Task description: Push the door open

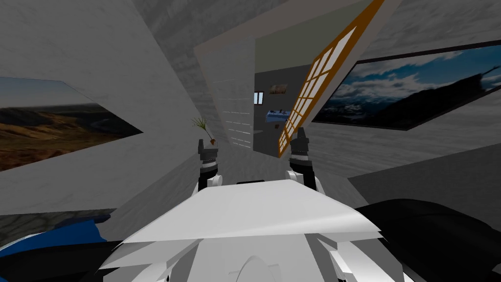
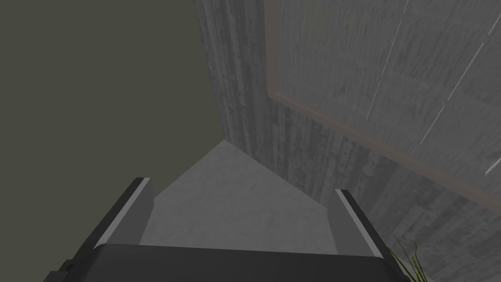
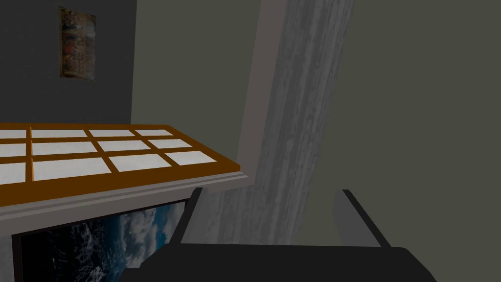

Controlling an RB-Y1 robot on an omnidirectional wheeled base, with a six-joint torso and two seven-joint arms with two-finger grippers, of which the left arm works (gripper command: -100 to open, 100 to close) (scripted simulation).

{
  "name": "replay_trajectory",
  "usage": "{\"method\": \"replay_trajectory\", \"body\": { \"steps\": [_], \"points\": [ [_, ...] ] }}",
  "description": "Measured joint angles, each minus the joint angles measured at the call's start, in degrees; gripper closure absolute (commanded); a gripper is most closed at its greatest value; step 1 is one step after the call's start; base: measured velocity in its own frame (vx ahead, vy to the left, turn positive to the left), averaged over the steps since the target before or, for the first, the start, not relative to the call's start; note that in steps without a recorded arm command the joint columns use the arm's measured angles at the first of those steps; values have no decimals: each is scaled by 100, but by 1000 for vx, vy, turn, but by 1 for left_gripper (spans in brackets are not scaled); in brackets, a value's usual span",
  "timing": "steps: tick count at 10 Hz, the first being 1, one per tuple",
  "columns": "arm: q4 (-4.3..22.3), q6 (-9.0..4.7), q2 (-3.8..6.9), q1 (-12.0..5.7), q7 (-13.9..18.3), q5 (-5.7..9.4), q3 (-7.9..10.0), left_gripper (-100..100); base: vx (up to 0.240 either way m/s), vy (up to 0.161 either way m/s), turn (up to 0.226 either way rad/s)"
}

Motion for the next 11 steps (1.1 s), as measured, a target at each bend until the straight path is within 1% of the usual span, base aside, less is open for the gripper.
{"method": "replay_trajectory", "body": {
  "steps": [2, 8, 11],
  "points": [
    [235, -51, 33, -80, 162, 109, -26, -100, 118, 19, -123],
    [866, -235, 131, -234, 629, 426, -85, -100, 94, 23, -134],
    [1172, -301, 159, -316, 874, 594, -122, -100, 101, 23, -142]
  ]
}}
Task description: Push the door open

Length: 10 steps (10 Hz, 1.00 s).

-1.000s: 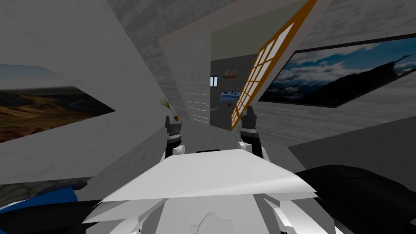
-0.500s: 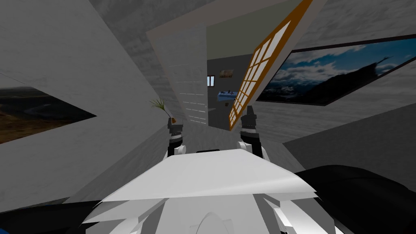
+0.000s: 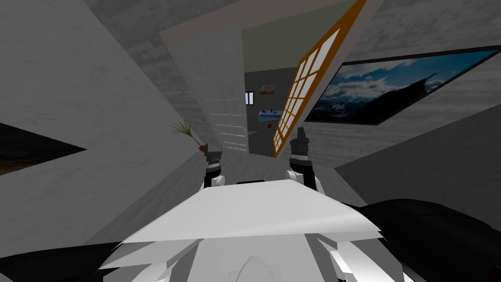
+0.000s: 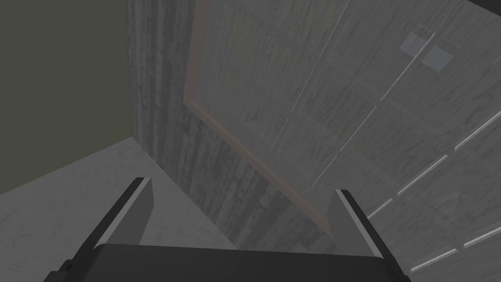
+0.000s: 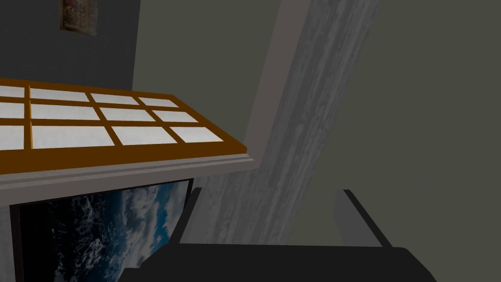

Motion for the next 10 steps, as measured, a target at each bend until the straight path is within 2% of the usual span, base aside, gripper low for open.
{"method": "replay_trajectory", "body": {
  "steps": [4, 10],
  "points": [
    [468, -108, 49, -139, 352, 244, -29, -100, 93, 35, -154],
    [1172, -270, 70, -346, 887, 616, -92, -100, 88, 42, -154]
  ]
}}
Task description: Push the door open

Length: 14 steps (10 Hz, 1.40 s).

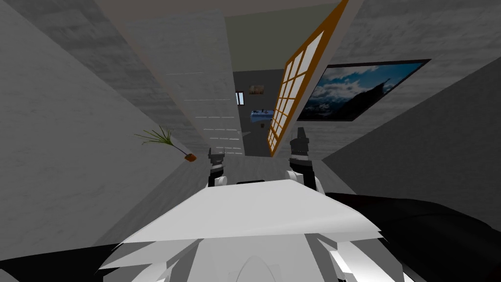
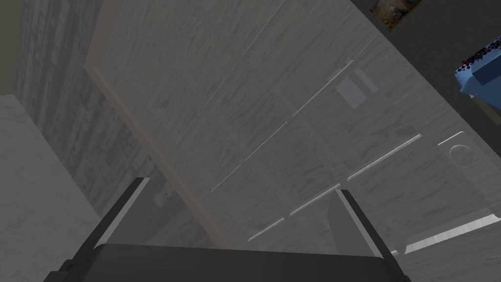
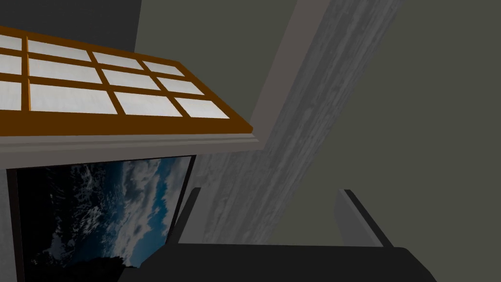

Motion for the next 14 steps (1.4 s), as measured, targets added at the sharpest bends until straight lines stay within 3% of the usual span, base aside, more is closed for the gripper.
{"method": "replay_trajectory", "body": {
  "steps": [9, 14],
  "points": [
    [1164, -305, -20, -312, 872, 600, -106, -100, 94, 54, -174],
    [1774, -449, -103, -475, 1341, 925, -175, -100, 84, 66, -150]
  ]
}}
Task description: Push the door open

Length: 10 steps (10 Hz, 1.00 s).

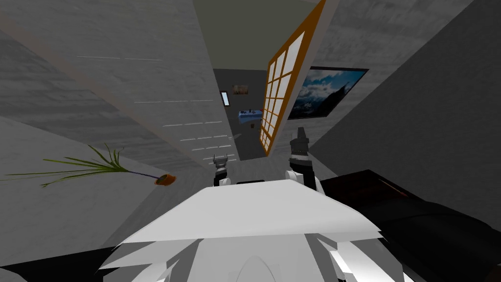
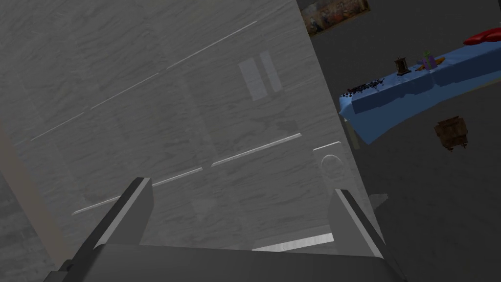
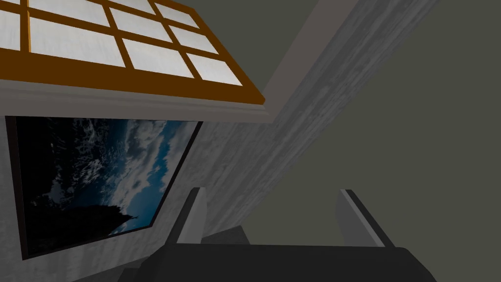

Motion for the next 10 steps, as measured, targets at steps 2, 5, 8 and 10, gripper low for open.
{"method": "replay_trajectory", "body": {
  "steps": [2, 5, 8, 10],
  "points": [
    [199, -58, -28, -38, 174, 115, -24, -100, 75, 62, -129],
    [533, -138, -76, -133, 421, 288, -53, -100, 75, 72, -146],
    [918, -242, -149, -240, 694, 473, -88, -100, 86, 86, -174],
    [1133, -296, -216, -291, 867, 593, -116, -100, 73, 86, -113]
  ]
}}
